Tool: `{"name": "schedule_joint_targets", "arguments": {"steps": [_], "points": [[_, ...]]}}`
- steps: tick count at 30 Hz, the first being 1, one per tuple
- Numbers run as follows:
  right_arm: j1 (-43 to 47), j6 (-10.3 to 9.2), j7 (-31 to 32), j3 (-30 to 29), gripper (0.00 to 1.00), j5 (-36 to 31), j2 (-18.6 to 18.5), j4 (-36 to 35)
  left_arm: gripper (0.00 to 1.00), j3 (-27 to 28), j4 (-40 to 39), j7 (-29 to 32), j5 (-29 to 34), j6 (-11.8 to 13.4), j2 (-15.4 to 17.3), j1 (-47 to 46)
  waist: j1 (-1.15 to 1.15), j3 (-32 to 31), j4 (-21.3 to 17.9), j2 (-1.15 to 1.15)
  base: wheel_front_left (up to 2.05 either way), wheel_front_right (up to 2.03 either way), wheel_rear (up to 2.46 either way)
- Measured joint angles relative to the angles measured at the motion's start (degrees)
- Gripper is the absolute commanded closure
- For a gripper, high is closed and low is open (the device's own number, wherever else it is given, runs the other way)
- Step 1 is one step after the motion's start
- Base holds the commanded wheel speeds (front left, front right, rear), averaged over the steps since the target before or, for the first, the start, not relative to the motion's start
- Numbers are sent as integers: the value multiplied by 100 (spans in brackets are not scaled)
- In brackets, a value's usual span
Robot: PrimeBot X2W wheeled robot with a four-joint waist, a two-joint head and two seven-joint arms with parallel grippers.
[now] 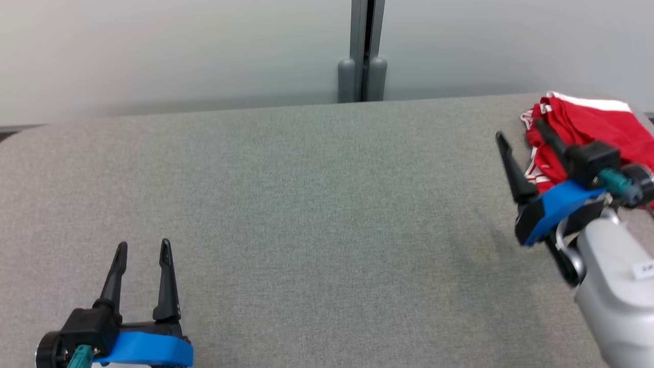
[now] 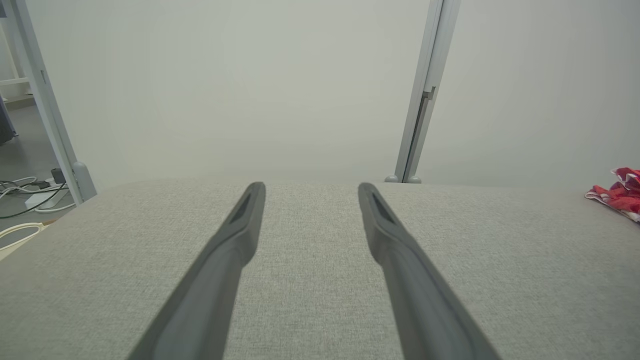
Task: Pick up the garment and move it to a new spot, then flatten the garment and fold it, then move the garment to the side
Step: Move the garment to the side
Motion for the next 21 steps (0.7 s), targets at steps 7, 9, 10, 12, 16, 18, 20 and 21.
{"name": "schedule_joint_targets", "arguments": {"steps": [7,9,10,12,16,18,20,21], "points": [[1004,0,1,-112,0,91,257,-497,0,20,71,0,1,0,-56,251,0,-421,-16,0,0,0,0],[1269,0,1,-194,0,143,288,-630,0,31,89,0,1,0,-67,323,0,-518,-24,0,0,0,0],[1397,0,1,-261,0,147,302,-705,0,37,100,0,1,0,-70,352,0,-551,-34,0,0,0,0],[1627,0,1,-382,0,138,322,-886,0,48,101,0,1,0,-73,383,1,-595,-51,0,0,0,0],[2061,0,1,-703,0,51,416,-1269,0,57,121,0,2,0,-84,414,1,-640,-60,0,0,0,0],[2267,0,1,-857,0,-23,483,-1466,0,59,144,0,9,0,-89,438,1,-652,-60,0,0,0,0],[2458,0,1,-1045,0,-81,555,-1655,0,60,165,0,10,0,-92,440,1,-661,-57,0,0,0,0],[2552,0,1,-1128,0,-127,599,-1751,0,58,175,0,12,0,-94,440,1,-664,-56,0,0,0,0]]}}
